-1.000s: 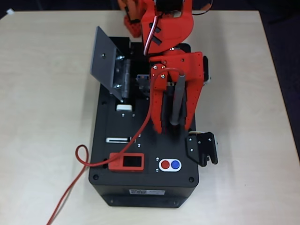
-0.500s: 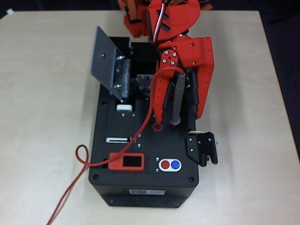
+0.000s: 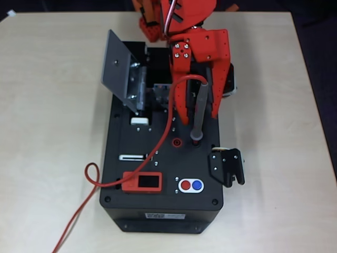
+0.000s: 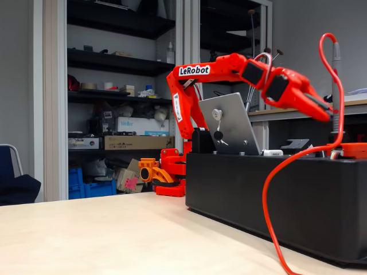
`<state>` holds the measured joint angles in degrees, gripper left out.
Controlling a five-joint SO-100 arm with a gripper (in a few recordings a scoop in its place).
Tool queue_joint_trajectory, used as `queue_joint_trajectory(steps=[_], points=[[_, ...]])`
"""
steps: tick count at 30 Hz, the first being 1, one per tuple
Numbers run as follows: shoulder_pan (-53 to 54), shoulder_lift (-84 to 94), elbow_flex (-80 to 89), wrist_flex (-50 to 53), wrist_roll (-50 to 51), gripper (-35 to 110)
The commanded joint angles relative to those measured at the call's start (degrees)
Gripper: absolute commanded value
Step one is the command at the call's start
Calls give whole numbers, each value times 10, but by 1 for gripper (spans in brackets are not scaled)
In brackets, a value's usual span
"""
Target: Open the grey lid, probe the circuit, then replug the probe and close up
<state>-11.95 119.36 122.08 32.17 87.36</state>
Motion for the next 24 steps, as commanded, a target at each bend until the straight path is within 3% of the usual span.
queue_joint_trajectory(steps=[1,9,24], points=[[3,43,12,15,2,7],[25,97,25,70,-20,1],[144,100,-169,221,-201,0]])
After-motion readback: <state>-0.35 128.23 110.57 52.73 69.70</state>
